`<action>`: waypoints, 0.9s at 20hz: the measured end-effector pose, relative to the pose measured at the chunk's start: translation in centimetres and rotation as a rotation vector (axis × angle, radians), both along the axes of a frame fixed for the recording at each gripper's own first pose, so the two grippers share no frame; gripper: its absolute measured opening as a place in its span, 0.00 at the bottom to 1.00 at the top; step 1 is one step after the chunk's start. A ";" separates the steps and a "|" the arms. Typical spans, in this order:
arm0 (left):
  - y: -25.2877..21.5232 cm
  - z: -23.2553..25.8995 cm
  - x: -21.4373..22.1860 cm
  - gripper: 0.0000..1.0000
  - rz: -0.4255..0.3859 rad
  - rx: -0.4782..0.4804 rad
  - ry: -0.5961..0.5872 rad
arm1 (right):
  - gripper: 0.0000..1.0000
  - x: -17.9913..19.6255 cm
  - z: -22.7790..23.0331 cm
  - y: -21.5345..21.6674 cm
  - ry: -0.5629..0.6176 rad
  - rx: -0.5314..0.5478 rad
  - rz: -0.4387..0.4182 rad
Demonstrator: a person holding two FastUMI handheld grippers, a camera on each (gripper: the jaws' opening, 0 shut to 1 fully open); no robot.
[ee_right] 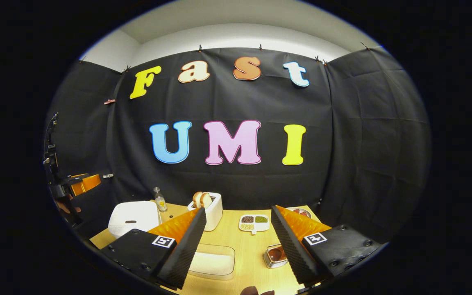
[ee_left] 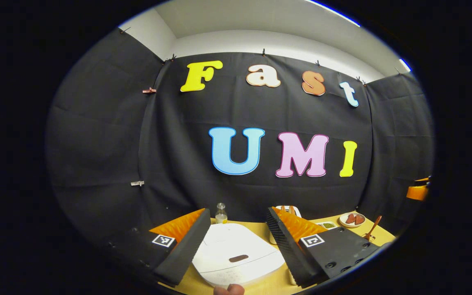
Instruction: Close the left gripper, press the button to open the rice cooker; take a wooden spoon from the chopstick holder with the right hand, scoop a spoonful of rice and pour it into the rice cooker, then put the wooden spoon back into the chopstick holder.
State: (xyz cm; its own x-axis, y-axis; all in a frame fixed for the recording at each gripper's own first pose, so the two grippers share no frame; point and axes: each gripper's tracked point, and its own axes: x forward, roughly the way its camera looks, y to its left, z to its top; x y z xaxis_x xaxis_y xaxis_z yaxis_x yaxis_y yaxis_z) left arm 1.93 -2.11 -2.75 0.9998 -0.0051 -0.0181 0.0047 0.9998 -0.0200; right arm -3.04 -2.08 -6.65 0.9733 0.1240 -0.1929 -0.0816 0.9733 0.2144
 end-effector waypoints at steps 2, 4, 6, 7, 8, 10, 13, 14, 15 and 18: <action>0.3 0.5 -1.4 0.96 -0.027 -0.005 -0.010 | 0.98 0.1 0.7 0.9 -0.021 -0.014 0.006; 0.6 1.1 -2.8 0.96 -0.052 0.000 -0.026 | 0.98 0.1 1.4 1.9 -0.039 -0.025 0.015; 1.1 1.9 -4.1 0.95 -0.061 0.000 -0.046 | 0.98 0.0 2.2 2.7 -0.055 -0.028 0.021; 1.3 2.2 -4.7 0.95 -0.064 -0.002 -0.059 | 0.98 0.0 2.6 3.1 -0.062 -0.030 0.024; 1.5 2.5 -5.3 0.95 -0.066 -0.002 -0.068 | 0.98 0.0 2.9 3.5 -0.068 -0.032 0.028; 2.3 2.7 -6.4 0.95 -0.054 0.000 -0.080 | 0.98 -0.1 3.2 4.0 -0.076 -0.038 0.033; 2.7 2.6 -7.9 0.95 -0.048 -0.027 -0.081 | 0.96 -0.3 3.6 4.6 -0.082 -0.035 0.040; 3.0 2.6 -8.2 0.95 -0.043 -0.028 -0.084 | 0.96 -0.3 3.7 4.8 -0.083 -0.031 0.042; 3.3 2.6 -8.5 0.95 -0.038 -0.026 -0.086 | 0.96 -0.4 3.7 4.8 -0.083 -0.028 0.043; 4.0 2.5 -8.7 0.95 -0.026 -0.017 -0.084 | 0.96 -0.5 3.8 4.9 -0.082 -0.022 0.047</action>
